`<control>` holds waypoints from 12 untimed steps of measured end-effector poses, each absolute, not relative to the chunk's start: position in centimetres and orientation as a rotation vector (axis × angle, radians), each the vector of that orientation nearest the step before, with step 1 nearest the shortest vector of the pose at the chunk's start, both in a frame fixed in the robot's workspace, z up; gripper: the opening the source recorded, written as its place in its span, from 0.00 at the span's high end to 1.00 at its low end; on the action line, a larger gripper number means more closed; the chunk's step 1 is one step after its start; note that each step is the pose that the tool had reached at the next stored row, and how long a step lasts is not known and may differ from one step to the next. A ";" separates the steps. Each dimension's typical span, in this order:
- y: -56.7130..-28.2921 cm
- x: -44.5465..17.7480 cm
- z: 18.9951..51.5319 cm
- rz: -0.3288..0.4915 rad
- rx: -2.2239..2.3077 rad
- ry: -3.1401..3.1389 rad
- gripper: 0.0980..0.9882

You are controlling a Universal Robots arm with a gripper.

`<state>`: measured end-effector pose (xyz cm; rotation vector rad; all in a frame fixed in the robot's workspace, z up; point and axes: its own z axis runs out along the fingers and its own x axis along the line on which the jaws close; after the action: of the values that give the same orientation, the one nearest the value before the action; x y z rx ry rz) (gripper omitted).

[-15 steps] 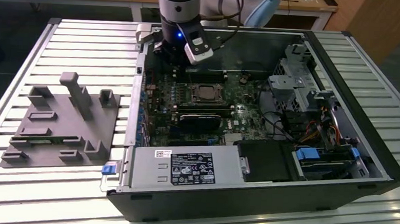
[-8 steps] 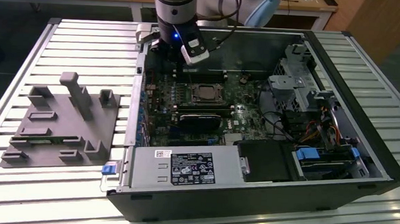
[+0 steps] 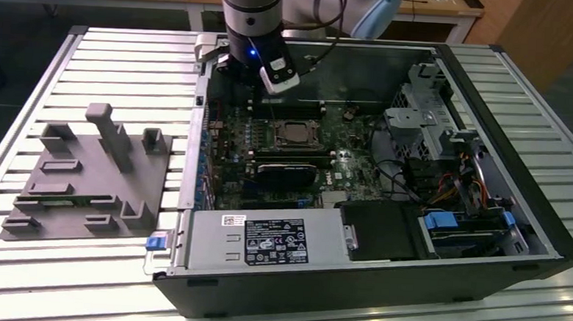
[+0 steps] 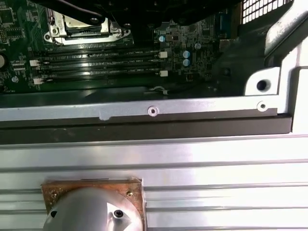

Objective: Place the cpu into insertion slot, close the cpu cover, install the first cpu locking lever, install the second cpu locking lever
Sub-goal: 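Install the first cpu locking lever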

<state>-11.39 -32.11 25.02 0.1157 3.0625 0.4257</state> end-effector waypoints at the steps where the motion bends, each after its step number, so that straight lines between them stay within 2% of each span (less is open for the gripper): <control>1: -32.1 -11.3 25.0 0.427 0.116 3.062 0.99; 12: -32.1 -9.1 25.0 0.428 0.119 3.063 0.99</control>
<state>-9.08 -32.11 24.98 0.1191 3.0627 0.4275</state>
